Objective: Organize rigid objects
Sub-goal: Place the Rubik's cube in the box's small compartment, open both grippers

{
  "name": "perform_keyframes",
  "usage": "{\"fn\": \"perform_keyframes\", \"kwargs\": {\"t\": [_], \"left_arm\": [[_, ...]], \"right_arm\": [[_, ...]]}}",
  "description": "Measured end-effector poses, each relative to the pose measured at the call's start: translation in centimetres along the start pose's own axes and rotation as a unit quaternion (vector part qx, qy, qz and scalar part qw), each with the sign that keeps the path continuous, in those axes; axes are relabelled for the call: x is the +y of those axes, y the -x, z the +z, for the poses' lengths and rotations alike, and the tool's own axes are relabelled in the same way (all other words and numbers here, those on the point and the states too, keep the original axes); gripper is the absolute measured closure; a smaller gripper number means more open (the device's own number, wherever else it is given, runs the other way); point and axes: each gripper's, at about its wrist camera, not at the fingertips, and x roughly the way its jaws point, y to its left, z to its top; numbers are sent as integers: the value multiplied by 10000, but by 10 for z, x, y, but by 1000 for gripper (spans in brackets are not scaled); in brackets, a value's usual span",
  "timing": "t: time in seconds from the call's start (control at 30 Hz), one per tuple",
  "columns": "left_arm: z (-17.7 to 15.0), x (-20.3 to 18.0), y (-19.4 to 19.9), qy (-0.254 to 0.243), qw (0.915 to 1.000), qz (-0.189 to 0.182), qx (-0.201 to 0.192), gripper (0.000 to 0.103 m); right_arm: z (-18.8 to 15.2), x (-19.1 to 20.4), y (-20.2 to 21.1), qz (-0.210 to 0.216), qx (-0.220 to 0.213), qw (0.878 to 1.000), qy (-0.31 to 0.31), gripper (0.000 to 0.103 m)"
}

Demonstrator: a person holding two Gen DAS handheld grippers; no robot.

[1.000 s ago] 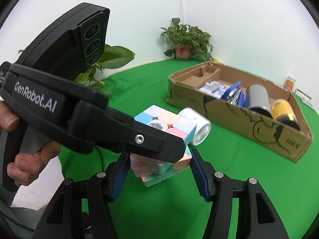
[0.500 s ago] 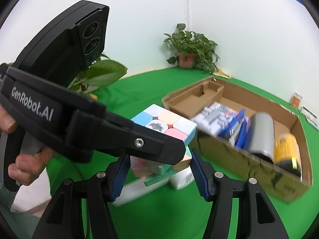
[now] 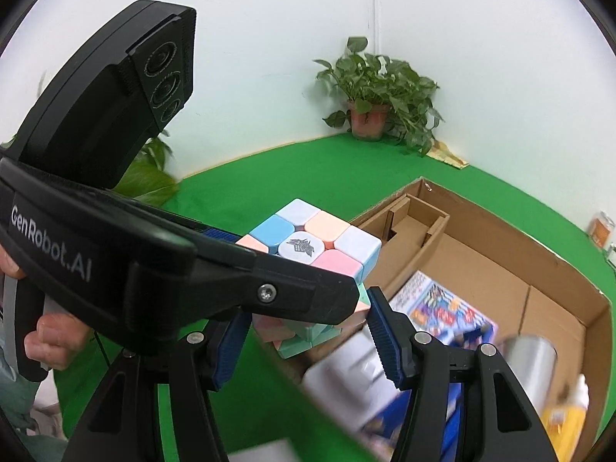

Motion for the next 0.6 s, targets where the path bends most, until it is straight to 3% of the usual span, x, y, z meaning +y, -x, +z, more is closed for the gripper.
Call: {"fn": "perform_keyframes", "kwargs": {"t": [0.27,0.4,0.53,0.6], "left_arm": [[12,33,-35,350,9987,105,353,26],[7,35,-33,437,9984,255,269,28],[1,31,-10,255,9986,443,-144,26],[-8,27,4,137,9974,620,-348,23]], "right_arm": [[1,-21,-51,200,426,9984,-298,45],[-5,-23,-53,-34,535,9976,-436,42],[-16,-24,-22,-304,232,9968,-702,18],[-26,-27,-7,-556,178,9935,-976,14]]}}
